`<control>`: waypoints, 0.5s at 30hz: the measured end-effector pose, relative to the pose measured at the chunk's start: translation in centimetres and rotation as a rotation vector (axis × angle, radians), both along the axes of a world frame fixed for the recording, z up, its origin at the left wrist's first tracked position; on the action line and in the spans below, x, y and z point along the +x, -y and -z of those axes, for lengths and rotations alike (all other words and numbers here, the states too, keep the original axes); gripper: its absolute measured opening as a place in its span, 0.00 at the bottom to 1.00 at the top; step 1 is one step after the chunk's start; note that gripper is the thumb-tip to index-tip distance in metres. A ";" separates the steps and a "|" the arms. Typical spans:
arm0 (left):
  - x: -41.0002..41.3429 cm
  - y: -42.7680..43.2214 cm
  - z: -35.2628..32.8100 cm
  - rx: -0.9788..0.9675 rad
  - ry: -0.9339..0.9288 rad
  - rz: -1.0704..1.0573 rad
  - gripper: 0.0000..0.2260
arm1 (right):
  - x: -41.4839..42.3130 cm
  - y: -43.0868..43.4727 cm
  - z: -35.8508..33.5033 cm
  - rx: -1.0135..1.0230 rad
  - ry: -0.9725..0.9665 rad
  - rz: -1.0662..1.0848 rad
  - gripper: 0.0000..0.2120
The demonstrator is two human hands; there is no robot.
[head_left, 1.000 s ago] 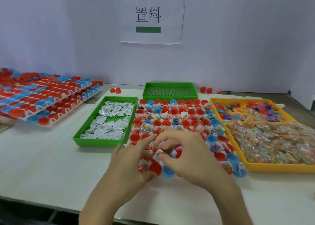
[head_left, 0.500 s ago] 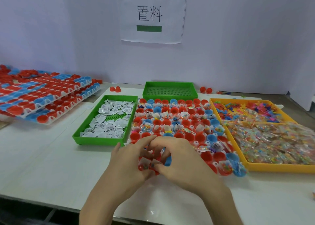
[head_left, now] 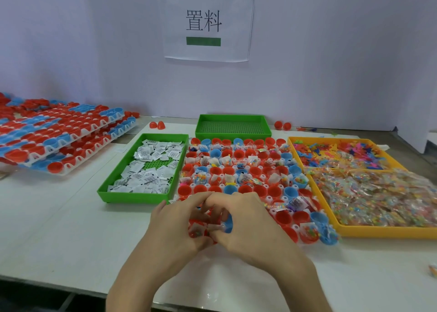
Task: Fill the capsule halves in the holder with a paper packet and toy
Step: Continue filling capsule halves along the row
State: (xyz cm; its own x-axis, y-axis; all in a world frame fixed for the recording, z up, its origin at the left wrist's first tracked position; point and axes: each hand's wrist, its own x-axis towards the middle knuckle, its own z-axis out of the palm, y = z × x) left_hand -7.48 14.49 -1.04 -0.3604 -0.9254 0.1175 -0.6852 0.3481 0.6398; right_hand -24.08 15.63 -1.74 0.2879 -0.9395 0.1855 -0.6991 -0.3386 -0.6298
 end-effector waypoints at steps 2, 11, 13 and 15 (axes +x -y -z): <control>0.1 -0.1 -0.1 0.012 -0.019 0.009 0.30 | -0.2 0.1 0.0 0.012 0.014 -0.017 0.17; 1.1 -0.4 -0.2 0.032 -0.124 0.038 0.33 | -2.4 -0.2 -1.0 -0.006 0.106 -0.004 0.12; 1.9 -0.2 -0.8 -0.001 -0.149 0.023 0.29 | -3.8 -0.2 -1.5 -0.114 0.200 0.135 0.09; 2.8 0.4 -1.5 -0.107 -0.231 -0.031 0.21 | -6.2 -0.2 -1.7 -0.267 0.262 0.367 0.08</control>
State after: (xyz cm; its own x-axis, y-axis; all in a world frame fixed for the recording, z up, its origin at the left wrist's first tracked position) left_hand -4.67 14.10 0.46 -0.2840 -0.9136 0.2909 -0.5368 0.4029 0.7413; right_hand -30.26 15.78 0.00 -0.1398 -0.8802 0.4535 -0.6326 -0.2729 -0.7248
